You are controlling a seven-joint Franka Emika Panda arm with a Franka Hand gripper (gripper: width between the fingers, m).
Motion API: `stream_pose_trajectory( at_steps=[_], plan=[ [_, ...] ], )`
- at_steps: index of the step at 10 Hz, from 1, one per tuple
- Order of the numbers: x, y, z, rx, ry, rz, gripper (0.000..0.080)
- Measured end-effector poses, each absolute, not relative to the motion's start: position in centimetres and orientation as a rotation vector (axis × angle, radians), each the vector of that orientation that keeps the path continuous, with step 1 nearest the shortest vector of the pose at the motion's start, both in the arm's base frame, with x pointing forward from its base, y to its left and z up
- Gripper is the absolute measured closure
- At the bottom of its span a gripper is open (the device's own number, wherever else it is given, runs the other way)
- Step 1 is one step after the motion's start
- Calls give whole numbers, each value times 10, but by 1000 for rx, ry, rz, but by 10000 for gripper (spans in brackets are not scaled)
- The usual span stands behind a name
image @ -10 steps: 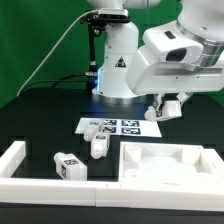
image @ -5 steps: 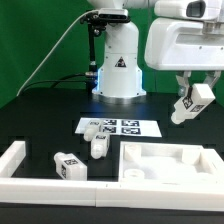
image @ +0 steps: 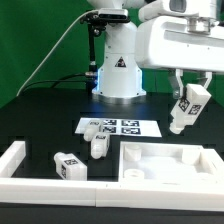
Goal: Assemble one leg
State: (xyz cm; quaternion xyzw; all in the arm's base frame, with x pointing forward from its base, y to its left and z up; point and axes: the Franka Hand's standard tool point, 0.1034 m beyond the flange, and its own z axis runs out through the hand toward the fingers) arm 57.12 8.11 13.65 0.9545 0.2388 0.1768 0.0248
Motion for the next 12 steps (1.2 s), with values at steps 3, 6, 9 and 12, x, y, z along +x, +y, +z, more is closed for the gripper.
stream_pose_trajectory(
  at_steps=[3,6,9,12],
  plan=[
    [589,75,141,2864,744,854,514],
    [597,59,140,2823,689,1031,514],
    [595,58,133,2860,696,961,514],
    [615,54,136,3006,619,800,514]
  ],
)
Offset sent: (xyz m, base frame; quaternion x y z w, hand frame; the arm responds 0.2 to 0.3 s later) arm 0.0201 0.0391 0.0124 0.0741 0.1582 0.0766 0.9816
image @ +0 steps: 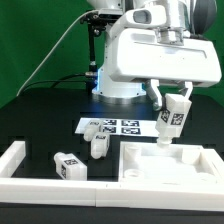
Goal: Assemble one leg
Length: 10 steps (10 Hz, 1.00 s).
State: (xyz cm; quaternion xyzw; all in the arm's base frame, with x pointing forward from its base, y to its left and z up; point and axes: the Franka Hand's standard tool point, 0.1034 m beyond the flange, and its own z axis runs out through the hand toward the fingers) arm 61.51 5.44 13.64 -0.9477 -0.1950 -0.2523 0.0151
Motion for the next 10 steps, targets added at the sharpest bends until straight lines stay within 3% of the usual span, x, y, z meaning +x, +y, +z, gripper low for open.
stream_pose_trajectory(
  at_steps=[2,6,10],
  plan=[
    [638,77,146,-2891,-517,-756,514],
    [639,82,146,-2880,-515,-759,514],
    [625,86,127,-2864,-527,-808,514]
  ],
)
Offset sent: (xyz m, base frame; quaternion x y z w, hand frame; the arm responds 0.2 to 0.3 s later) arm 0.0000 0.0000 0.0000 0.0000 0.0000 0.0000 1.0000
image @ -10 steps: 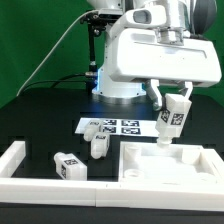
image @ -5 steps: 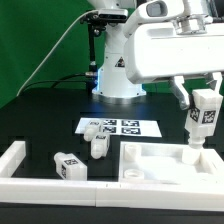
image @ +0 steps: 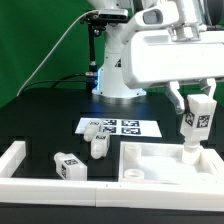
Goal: Assemble one leg
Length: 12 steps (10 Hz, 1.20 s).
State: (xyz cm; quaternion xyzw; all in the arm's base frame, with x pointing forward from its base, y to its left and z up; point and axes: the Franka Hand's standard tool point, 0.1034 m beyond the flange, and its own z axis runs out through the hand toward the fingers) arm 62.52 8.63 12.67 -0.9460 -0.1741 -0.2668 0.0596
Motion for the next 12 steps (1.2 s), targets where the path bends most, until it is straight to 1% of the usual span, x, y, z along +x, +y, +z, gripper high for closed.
stream_pose_trajectory(
  at_steps=[4,6,9,12],
  plan=[
    [625,100,111,-2835,-514,-843,514],
    [624,99,100,-2834,-501,-849,514],
    [624,97,93,-2831,-487,-861,514],
    [626,98,92,-2824,-478,-891,514]
  ],
)
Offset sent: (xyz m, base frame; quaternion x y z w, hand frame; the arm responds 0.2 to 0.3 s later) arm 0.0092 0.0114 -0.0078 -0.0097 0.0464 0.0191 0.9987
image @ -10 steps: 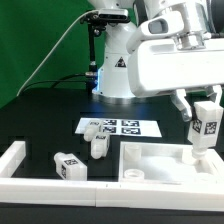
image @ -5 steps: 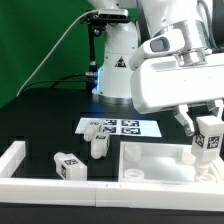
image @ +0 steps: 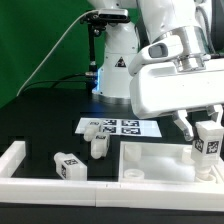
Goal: Assemble one leg
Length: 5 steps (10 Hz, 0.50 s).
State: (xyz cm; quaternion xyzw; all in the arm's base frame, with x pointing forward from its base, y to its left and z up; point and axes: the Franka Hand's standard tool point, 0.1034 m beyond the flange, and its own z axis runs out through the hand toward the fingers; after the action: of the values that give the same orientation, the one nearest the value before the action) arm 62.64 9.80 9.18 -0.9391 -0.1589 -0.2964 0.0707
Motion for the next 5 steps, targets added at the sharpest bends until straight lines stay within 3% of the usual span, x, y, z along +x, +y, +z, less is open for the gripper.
stream_pose_trajectory(
  at_steps=[5],
  plan=[
    [624,106,80,-2815,-472,-887,514]
  ],
)
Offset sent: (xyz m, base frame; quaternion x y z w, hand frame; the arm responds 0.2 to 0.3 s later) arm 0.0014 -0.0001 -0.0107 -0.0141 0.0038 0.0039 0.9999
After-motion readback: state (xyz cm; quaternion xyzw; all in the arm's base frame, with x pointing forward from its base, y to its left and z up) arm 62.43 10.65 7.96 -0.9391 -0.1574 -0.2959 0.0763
